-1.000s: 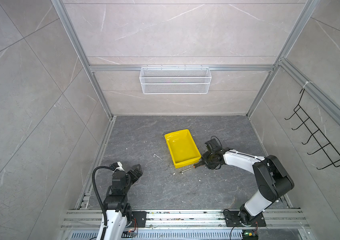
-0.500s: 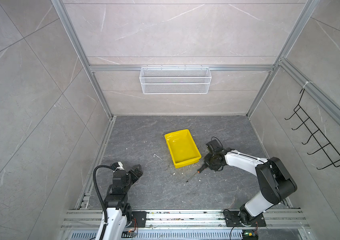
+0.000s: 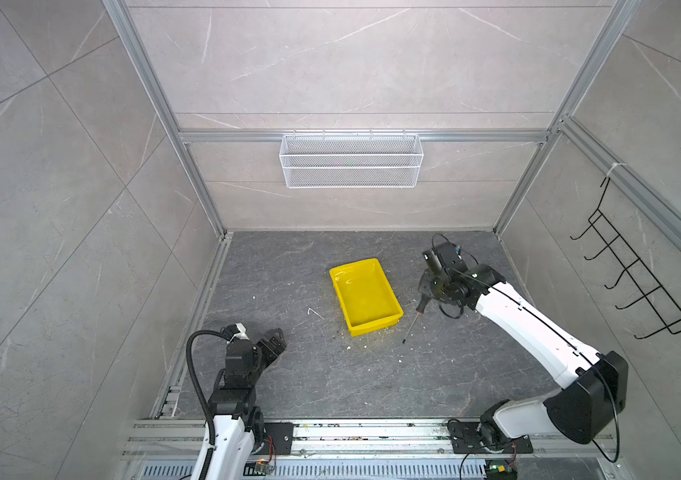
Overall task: Put the screwdriver in the bin
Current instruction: 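Lift the screwdriver with the right gripper and carry it over the yellow bin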
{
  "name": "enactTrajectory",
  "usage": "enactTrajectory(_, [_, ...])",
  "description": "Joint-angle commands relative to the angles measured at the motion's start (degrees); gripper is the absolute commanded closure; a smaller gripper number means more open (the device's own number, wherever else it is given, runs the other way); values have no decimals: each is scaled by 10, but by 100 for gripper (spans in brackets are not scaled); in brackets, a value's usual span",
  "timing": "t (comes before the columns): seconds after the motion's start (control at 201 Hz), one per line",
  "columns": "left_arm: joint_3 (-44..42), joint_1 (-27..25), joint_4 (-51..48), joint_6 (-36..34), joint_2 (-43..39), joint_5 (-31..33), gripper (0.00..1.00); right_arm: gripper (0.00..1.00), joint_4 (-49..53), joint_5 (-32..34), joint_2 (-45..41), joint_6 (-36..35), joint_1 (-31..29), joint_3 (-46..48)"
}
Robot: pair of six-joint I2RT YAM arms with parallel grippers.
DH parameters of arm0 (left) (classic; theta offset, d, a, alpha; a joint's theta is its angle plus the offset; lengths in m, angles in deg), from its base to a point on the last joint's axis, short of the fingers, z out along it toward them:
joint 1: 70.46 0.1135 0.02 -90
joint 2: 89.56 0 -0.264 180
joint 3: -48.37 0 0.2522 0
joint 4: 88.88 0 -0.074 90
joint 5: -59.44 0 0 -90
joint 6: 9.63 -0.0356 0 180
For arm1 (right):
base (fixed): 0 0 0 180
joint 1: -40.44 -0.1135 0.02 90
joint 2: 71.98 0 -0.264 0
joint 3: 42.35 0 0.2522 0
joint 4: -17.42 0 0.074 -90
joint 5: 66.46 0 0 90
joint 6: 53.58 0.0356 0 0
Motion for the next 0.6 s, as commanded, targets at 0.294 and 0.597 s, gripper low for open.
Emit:
enactTrajectory(0.294, [6,1,17,7,3,-6,0,83,65,97,257,-68,-47,-279])
enactTrajectory(0.597, [5,1,16,7,-2,-9,0,84,146,91,395,-52,-71,-379])
